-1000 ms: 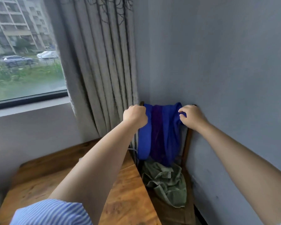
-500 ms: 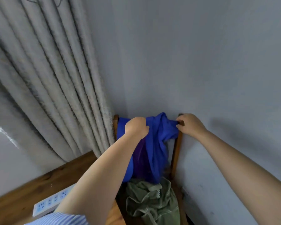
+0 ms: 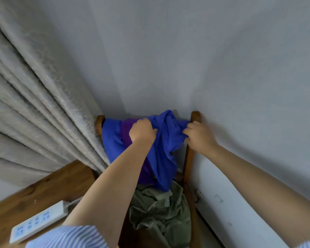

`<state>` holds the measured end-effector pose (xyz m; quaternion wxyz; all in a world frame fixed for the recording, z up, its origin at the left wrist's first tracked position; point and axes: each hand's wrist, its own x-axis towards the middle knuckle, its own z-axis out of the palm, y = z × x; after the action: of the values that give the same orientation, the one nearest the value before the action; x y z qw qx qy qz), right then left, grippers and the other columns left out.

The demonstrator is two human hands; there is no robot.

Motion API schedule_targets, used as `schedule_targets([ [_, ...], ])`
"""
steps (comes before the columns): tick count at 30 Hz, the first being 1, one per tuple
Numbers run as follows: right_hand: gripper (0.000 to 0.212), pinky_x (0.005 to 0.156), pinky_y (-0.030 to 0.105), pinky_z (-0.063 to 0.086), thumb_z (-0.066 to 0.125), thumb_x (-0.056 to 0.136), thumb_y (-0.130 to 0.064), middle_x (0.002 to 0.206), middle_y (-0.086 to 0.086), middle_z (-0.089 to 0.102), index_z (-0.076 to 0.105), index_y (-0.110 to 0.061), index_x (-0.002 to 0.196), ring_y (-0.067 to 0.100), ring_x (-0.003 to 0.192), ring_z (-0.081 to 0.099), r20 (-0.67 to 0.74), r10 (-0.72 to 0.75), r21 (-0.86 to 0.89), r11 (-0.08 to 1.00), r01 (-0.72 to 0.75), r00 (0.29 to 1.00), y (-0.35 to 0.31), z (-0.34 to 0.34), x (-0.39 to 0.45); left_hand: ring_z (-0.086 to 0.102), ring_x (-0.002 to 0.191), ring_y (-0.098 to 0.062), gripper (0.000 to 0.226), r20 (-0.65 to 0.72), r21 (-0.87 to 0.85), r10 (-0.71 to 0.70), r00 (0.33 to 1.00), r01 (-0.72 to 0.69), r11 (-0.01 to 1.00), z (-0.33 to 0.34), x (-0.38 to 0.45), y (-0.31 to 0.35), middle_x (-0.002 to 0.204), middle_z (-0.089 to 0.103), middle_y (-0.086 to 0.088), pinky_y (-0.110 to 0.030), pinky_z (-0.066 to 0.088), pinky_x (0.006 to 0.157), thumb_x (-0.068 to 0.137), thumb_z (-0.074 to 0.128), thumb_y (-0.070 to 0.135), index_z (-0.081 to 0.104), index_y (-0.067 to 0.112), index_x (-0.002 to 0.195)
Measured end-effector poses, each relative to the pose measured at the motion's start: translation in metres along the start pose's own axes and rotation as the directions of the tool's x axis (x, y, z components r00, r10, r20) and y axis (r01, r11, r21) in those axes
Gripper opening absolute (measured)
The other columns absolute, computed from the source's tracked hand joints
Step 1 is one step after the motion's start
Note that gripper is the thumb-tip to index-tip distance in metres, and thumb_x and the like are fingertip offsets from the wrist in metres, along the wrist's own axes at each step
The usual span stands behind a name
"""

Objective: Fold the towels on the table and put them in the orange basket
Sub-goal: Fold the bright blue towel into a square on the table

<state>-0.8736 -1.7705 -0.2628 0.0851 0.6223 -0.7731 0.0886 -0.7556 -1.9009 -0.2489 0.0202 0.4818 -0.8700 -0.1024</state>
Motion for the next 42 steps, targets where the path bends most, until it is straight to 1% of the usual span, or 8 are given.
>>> schedule_targets([
  [4,0.021,0.069,0.032,0.038,0.051,0.082,-0.007,0.095,0.02,0.063,0.067,0.001,0.093,0.032,0.092,0.057,0.071,0.173,0.165,0.969,-0.183,0.982,0.014,0.009,0.014,0.057,0.102,-0.028,0.021,-0.014,0.091,0.053,0.999,-0.051,0.995,0.004,0.011,0.008,0.112,0.06,-0.012,-0.03,0.038,0.064,0.092,0.05,0.018,0.056,0.004,0.107],
  [8,0.018,0.059,0.029,0.034,0.05,0.081,-0.007,0.088,0.019,0.065,0.066,0.001,0.083,0.033,0.082,0.058,0.085,0.309,0.359,0.878,-0.318,0.947,0.014,0.005,0.028,0.059,0.097,-0.029,0.015,0.011,0.056,0.074,0.997,-0.074,0.996,0.003,0.01,0.007,0.105,0.063,-0.013,-0.03,0.037,0.063,0.092,0.045,0.009,0.058,0.004,0.086],
  [13,0.017,0.072,0.037,0.048,0.055,0.079,-0.002,0.091,0.024,0.068,0.069,0.004,0.089,0.031,0.08,0.062,0.128,0.468,0.577,0.682,-0.45,0.874,0.016,-0.011,0.033,0.057,0.073,-0.027,0.037,-0.025,-0.159,0.049,0.998,-0.052,0.986,-0.019,0.003,-0.001,0.07,0.058,-0.01,-0.029,0.035,0.055,0.092,0.047,0.015,0.047,0.006,0.057],
  [17,0.016,0.041,0.013,0.046,0.056,0.079,0.004,0.069,0.018,0.063,0.066,0.008,0.09,0.013,0.043,0.055,0.26,0.526,0.778,0.382,-0.498,0.81,0.007,-0.036,0.033,0.047,0.057,-0.018,0.041,-0.082,-0.415,0.02,0.996,-0.052,0.908,-0.045,-0.008,-0.013,0.052,0.046,-0.002,-0.028,0.041,0.057,0.09,0.051,0.013,0.039,0.014,0.05],
  [19,0.016,0.036,0.009,0.044,0.055,0.079,0.006,0.058,0.008,0.056,0.066,0.003,0.09,0.002,0.032,0.052,0.276,0.512,0.83,0.299,-0.47,0.814,0.0,-0.056,0.033,0.052,0.056,-0.017,0.038,-0.087,-0.598,-0.034,0.996,-0.025,0.801,-0.061,-0.018,-0.023,0.045,0.05,0.002,-0.029,0.045,0.064,0.088,0.055,0.01,0.045,0.014,0.052],
  [22,0.018,0.034,0.009,0.043,0.055,0.08,0.005,0.056,0.005,0.053,0.064,-0.006,0.091,-0.001,0.028,0.048,0.248,0.487,0.886,0.235,-0.4,0.837,-0.023,-0.09,0.032,0.046,0.031,0.002,0.035,-0.079,-0.808,-0.119,0.99,0.006,0.589,-0.09,-0.045,-0.04,0.033,0.046,0.009,-0.015,0.042,0.044,0.087,0.059,0.005,0.048,0.014,0.054],
  [28,0.031,0.034,0.01,0.042,0.054,0.079,0.006,0.031,-0.01,0.053,0.058,-0.015,0.057,-0.001,0.029,0.048,0.134,0.392,0.959,0.181,-0.219,0.91,-0.104,-0.149,0.012,0.046,0.029,0.005,0.024,-0.104,-0.937,-0.218,0.97,-0.021,0.349,-0.152,-0.133,-0.092,0.029,0.048,0.012,-0.006,0.039,0.037,0.087,0.059,0.007,0.054,0.014,0.065],
  [42,0.032,0.038,0.012,0.037,0.048,0.077,0.002,0.035,-0.011,0.051,0.059,-0.016,0.053,0.002,0.037,0.045,0.002,0.016,0.993,0.12,-0.004,1.0,-0.37,-0.2,-0.092,0.046,0.036,0.002,0.022,-0.272,-0.918,-0.493,0.826,-0.069,0.391,-0.199,-0.41,-0.284,0.062,0.05,-0.003,-0.013,0.043,0.052,0.088,0.057,0.007,0.057,0.014,0.067],
])
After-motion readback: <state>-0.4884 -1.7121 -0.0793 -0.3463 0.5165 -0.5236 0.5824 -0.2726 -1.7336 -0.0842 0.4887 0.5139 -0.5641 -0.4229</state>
